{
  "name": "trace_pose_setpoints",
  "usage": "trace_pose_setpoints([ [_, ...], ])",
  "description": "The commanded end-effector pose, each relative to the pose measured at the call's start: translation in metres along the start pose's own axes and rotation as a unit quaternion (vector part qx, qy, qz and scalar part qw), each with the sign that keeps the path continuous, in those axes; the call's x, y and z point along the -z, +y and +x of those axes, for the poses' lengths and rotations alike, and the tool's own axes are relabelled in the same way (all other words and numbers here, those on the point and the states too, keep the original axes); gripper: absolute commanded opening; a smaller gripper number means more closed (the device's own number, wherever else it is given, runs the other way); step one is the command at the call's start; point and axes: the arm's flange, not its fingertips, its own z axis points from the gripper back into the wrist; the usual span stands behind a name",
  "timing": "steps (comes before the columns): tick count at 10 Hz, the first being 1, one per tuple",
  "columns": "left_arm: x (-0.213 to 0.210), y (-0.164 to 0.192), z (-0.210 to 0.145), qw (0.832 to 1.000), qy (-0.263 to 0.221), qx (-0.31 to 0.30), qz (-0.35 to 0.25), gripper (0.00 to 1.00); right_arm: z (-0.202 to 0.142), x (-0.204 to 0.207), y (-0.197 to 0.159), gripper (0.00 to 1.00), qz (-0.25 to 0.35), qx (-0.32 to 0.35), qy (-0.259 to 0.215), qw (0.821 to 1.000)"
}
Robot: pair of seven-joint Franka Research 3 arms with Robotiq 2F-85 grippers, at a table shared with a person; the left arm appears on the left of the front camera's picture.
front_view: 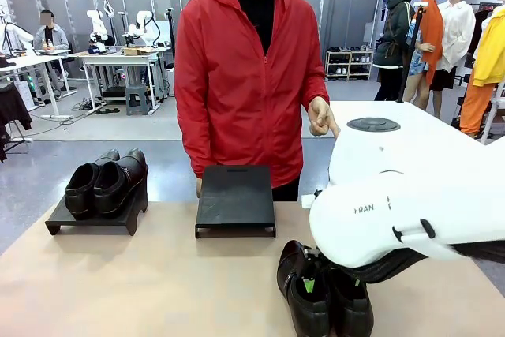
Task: Place the shoes on the stand as instructed by the person.
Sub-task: Pick up another pair of Shoes and place it on the Shoes Stand indicated by the person.
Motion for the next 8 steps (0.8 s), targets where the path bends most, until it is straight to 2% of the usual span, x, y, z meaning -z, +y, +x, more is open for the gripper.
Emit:
trace_pose_setpoints([
  [1, 0.001, -0.002, -0.004, 1.0, 0.003, 0.005, 0.01, 0.97, 0.0, 0.007, 0.009, 1.0, -0.013, 0.017, -0.004, 1.0],
  [2, 0.001, -0.002, -0.004, 1.0, 0.003, 0.005, 0.01, 0.97, -0.003, 0.003, 0.004, 0.92, -0.018, 0.016, 0.0, 1.0],
  [3, 0.001, -0.002, -0.004, 1.0, 0.003, 0.005, 0.01, 0.97, -0.005, 0.0, 0.001, 0.49, -0.02, 0.018, 0.003, 1.0],
  [4, 0.001, -0.002, -0.004, 1.0, 0.003, 0.005, 0.01, 0.97, -0.004, -0.003, -0.001, 0.32, -0.017, 0.02, 0.008, 1.0],
  [5, 0.001, -0.002, -0.004, 1.0, 0.003, 0.005, 0.01, 0.97, -0.004, -0.005, -0.003, 0.0, -0.014, 0.024, 0.009, 1.0],
  [7, 0.001, -0.002, -0.004, 1.0, 0.003, 0.005, 0.01, 0.97, -0.006, 0.002, -0.001, 0.0, -0.006, 0.029, 0.015, 0.999],
  [8, 0.001, -0.002, -0.004, 1.0, 0.003, 0.005, 0.01, 0.97, -0.004, -0.002, -0.007, 0.15, -0.006, 0.029, 0.02, 0.999],
])
